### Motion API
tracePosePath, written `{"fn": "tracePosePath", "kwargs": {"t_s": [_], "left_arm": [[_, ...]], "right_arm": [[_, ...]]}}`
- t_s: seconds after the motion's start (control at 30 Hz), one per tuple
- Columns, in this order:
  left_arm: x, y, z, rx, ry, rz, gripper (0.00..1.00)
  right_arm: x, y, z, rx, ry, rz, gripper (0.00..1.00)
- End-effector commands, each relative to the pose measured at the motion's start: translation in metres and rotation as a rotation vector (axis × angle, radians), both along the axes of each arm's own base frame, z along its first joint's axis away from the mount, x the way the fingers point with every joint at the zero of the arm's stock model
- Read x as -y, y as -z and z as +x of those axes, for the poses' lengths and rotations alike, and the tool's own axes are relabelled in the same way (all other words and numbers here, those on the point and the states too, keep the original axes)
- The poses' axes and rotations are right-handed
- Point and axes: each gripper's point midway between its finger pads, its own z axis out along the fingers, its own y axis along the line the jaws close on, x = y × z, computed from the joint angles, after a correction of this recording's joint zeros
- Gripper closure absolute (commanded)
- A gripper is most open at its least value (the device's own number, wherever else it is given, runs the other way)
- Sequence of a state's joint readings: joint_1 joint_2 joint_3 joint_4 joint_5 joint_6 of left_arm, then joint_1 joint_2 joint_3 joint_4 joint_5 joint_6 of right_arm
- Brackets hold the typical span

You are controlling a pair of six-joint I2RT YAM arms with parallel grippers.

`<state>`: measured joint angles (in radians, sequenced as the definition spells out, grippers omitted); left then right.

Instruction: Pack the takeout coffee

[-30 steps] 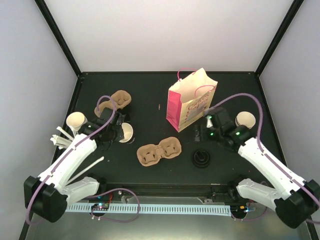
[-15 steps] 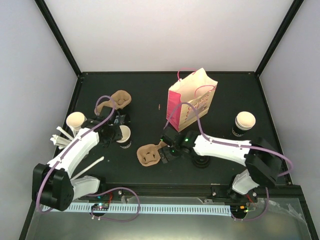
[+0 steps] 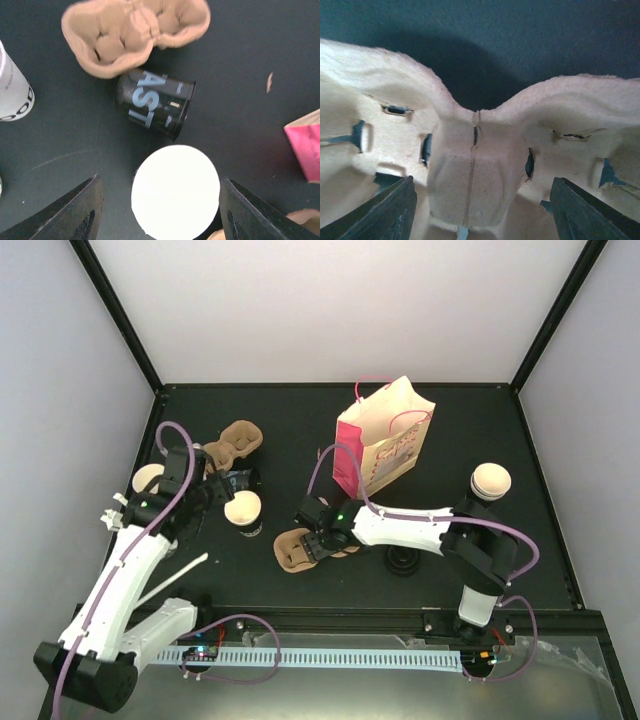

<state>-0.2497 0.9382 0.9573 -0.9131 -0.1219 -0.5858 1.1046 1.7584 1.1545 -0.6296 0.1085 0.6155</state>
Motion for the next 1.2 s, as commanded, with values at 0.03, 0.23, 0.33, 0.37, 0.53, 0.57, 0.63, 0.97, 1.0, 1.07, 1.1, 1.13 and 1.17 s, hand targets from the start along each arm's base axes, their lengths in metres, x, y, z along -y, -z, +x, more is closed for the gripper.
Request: {"fn": "tracePosePath", "kwargs": {"t_s": [0.03,0.23,0.33,0.37,0.53,0.57,0.63,0.97,1.0,1.07,1.1,1.13,1.17], "left_arm": [[-0.014,-0.053,0.005,0.203,-0.010,0.055,0.31],[-0.004,-0.079,0.010,0.325,0.064,0.038,0.26],[-0.002,-0.085,0.012,0.349,0.075,0.033,0.24],[-0.001,-0.086,0.013,0.352,0.075,0.032,0.24],[0.005,-0.093,0.016,0.362,0.102,0.009,0.23],[0.007,-0.094,0.017,0.362,0.110,0.007,0.23],[0.011,-0.099,0.020,0.371,0.132,0.001,0.23],[0.063,-0.124,0.046,0.482,0.315,-0.181,0.25],[0.069,-0.127,0.051,0.492,0.331,-0.202,0.25],[0.083,-0.135,0.060,0.515,0.373,-0.231,0.26],[0.090,-0.138,0.065,0.521,0.396,-0.236,0.26],[0.099,-0.141,0.069,0.531,0.426,-0.241,0.26],[0.110,-0.145,0.072,0.542,0.464,-0.241,0.26]], "right_arm": [[-0.005,0.008,0.006,0.011,0.031,-0.014,0.28],[-0.008,0.011,0.008,0.018,0.027,-0.017,0.40],[-0.008,0.003,0.007,0.024,0.017,0.004,0.50],[-0.008,-0.002,0.007,0.029,0.014,0.018,0.51],[-0.003,-0.025,0.008,0.071,0.012,0.054,0.57],[-0.001,-0.030,0.009,0.082,0.014,0.058,0.57],[0.003,-0.041,0.011,0.108,0.018,0.064,0.58],[0.019,-0.150,0.011,0.273,-0.036,0.218,0.61],[0.025,-0.167,0.011,0.304,-0.037,0.238,0.61],[0.036,-0.208,0.012,0.380,-0.029,0.293,0.60],[0.045,-0.228,0.012,0.419,-0.019,0.319,0.60],[0.055,-0.249,0.013,0.459,-0.004,0.349,0.60],[0.066,-0.265,0.015,0.493,0.017,0.362,0.60]]}}
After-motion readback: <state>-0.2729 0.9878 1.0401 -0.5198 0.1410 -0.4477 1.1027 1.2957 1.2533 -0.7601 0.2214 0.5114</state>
